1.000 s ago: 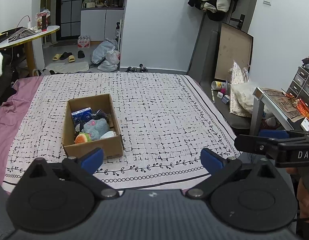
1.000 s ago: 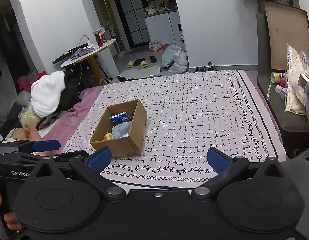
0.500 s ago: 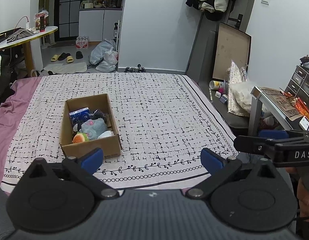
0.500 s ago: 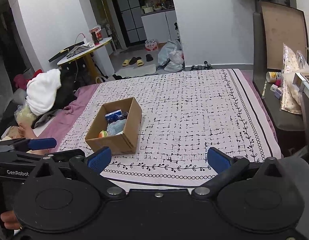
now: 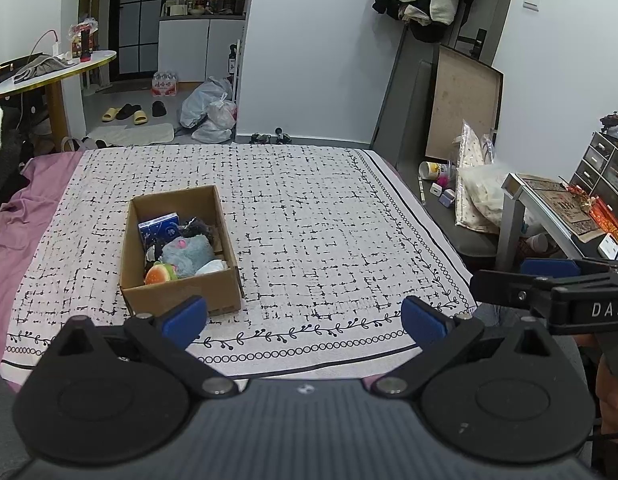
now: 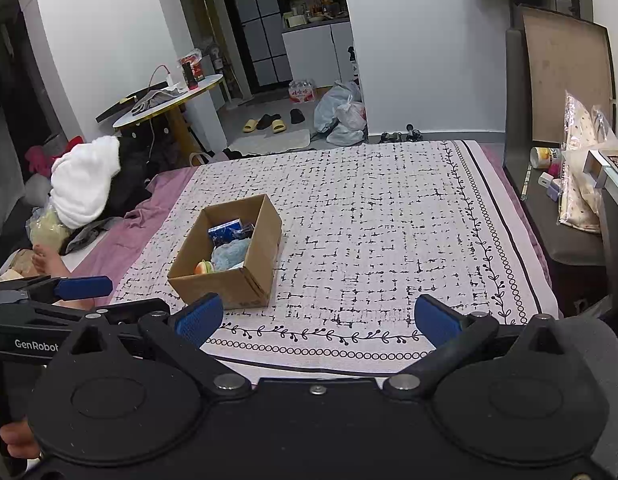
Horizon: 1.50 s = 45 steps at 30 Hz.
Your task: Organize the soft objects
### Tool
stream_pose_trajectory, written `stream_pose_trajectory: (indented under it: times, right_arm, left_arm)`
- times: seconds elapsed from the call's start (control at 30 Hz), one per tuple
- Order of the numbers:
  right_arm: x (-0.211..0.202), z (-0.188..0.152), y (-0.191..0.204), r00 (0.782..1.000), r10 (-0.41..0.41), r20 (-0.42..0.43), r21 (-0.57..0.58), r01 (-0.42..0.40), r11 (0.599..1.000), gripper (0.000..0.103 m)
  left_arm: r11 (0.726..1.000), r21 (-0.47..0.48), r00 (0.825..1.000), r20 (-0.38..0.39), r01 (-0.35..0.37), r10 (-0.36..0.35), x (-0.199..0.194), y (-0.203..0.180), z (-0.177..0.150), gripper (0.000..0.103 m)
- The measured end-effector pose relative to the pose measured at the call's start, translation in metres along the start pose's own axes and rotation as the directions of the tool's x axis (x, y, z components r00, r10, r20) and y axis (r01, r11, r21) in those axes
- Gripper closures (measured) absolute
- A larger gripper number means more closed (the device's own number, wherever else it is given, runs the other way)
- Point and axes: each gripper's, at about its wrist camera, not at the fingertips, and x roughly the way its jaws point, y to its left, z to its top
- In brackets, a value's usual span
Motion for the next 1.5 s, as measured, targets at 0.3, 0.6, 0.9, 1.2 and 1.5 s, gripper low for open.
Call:
stream_pose_trajectory:
  times: [0.3,0.6,0.9,1.2,1.5]
  right_arm:
    - [0.000,0.000,-0.002,1.000,-0.005,0.001,-0.001,0.005,1.000,0.000]
    - [0.001,0.000,-0.004,1.000,-0.008,0.001,0.003,0.008,1.000,0.000]
    - [0.001,-0.002,-0.005,1.000,-0.010,-0.001,0.005,0.010,1.000,0.000]
    - [0.006,-0.004,-0.004,1.000,-0.018,-0.007,-0.003,0.018,1.000,0.000]
    - [0.011,-0.005,0.001,0.999,-0.023,-0.026,-0.017,0.023,1.000,0.000]
  left_arm:
    - [1.000,0.009,1.000,0.004,0.002,-0.002,-0.001,-0.001,-0.001,0.000]
    - [1.000,0.012,1.000,0.004,0.008,-0.008,0.000,-0.002,-0.002,0.000]
    - [1.000,0.013,1.000,0.005,0.013,-0.013,0.001,-0.003,-0.004,0.000]
    - [1.000,0.003,1.000,0.004,0.013,-0.013,0.002,0.002,-0.005,0.000]
    - [1.000,-0.010,1.000,0.015,0.011,-0.011,0.002,0.007,-0.007,0.000]
